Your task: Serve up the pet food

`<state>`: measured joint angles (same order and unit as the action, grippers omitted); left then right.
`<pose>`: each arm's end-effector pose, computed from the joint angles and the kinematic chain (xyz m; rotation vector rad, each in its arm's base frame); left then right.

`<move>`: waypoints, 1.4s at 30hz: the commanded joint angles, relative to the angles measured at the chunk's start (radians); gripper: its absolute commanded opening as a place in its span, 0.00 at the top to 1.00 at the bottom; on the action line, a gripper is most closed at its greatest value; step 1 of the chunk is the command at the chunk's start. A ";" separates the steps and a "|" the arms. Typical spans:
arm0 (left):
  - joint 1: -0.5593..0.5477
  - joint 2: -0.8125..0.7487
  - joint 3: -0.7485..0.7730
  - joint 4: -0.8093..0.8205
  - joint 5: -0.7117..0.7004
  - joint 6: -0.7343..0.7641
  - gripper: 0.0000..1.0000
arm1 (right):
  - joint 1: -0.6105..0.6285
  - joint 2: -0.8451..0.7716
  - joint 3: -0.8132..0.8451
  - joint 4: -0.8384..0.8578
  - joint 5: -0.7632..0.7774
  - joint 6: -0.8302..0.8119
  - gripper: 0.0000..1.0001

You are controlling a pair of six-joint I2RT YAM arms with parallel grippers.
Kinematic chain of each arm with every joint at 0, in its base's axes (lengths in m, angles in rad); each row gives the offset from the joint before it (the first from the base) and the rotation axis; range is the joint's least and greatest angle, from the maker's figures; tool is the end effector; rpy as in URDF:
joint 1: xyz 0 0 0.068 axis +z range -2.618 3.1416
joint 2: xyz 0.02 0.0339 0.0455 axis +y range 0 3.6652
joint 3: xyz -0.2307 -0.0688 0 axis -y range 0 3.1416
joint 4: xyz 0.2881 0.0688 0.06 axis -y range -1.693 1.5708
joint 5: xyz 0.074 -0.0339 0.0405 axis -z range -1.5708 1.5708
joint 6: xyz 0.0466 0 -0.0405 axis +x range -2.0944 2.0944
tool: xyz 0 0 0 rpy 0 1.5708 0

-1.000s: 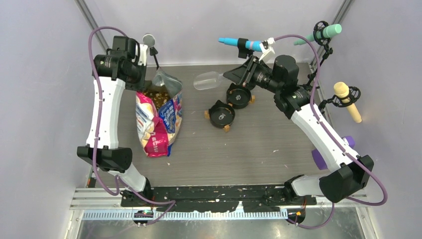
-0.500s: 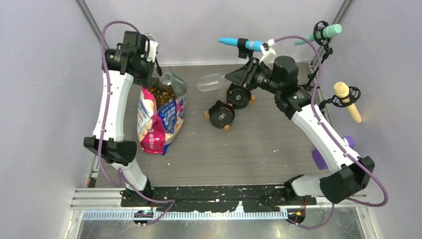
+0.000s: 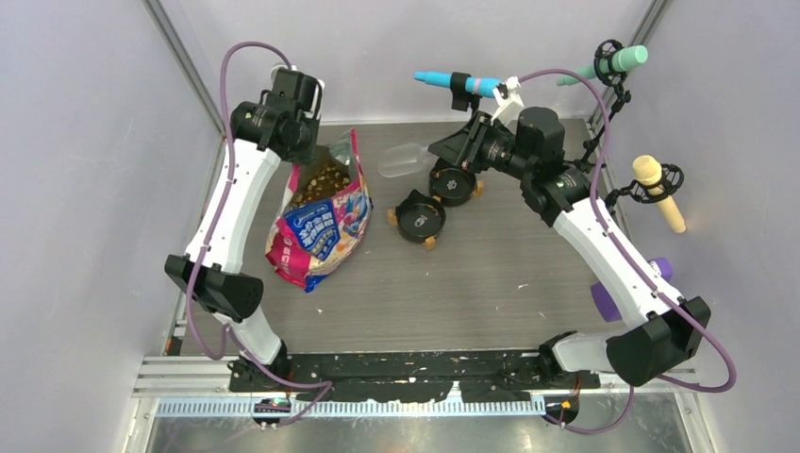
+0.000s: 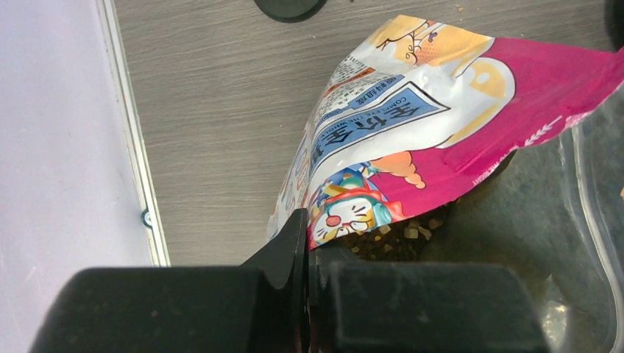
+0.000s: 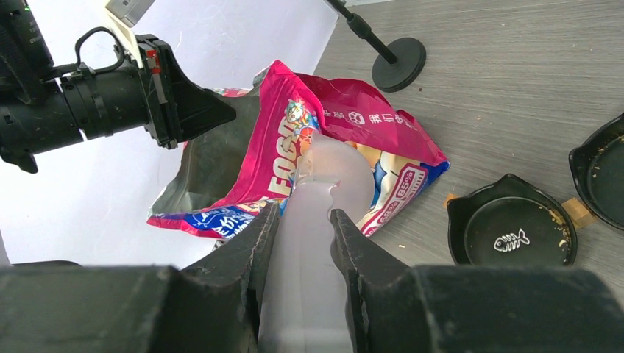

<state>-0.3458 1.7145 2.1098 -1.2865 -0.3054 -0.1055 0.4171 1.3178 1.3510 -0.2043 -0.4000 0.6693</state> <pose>0.3531 -0.1123 0.4160 0.1587 2.4085 0.1709 0.3249 0.1638 0.3865 -0.0803 1.8688 1.1225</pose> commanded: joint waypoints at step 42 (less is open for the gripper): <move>0.154 -0.170 0.240 0.161 0.062 0.249 1.00 | 0.238 0.289 0.425 -0.083 0.021 -0.127 0.95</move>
<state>-0.2104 1.6932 2.1921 -1.4509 -0.2127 -0.0097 0.6453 1.5238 1.6901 -0.3286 -0.3927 0.5552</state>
